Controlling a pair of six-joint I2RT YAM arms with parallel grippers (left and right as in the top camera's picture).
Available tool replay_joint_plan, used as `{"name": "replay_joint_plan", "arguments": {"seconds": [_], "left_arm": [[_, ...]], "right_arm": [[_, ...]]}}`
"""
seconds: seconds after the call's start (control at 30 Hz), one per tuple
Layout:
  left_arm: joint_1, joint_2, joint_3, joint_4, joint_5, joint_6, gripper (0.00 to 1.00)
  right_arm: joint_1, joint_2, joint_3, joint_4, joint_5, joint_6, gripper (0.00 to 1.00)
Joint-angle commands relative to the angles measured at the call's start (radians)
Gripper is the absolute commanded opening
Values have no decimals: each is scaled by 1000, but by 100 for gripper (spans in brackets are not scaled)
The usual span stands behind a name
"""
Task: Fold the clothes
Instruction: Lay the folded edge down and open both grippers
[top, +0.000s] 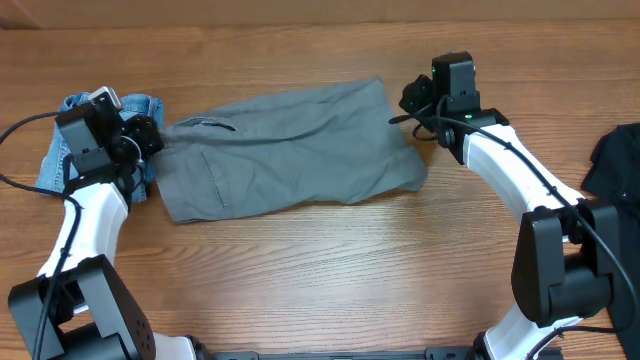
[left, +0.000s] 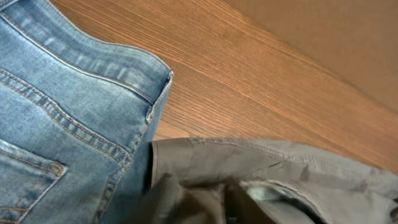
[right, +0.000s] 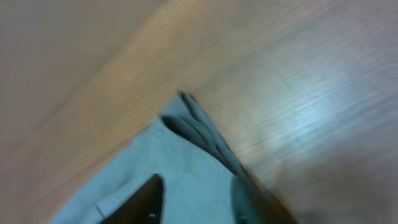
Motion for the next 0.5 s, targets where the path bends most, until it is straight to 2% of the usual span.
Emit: {"name": "replay_joint_plan", "arguments": {"seconds": [0.0,0.1,0.17,0.3,0.47], "left_arm": [[-6,7,23,8,-30,-11,49],[-6,6,23,-5,-11,-13,68],[-6,5,25,-21,7,-13,72],[-6,-12,59,-120,29,13,72],[-6,-31,190,-399,18,59,69]], "right_arm": [[1,15,20,-41,-49,-77,50],[0,15,21,-101,-127,-148,59],[-5,15,34,-149,-151,-192,61],[-31,15,119,-308,-226,-271,61],[-61,15,292,-499,-262,-337,63]]}}
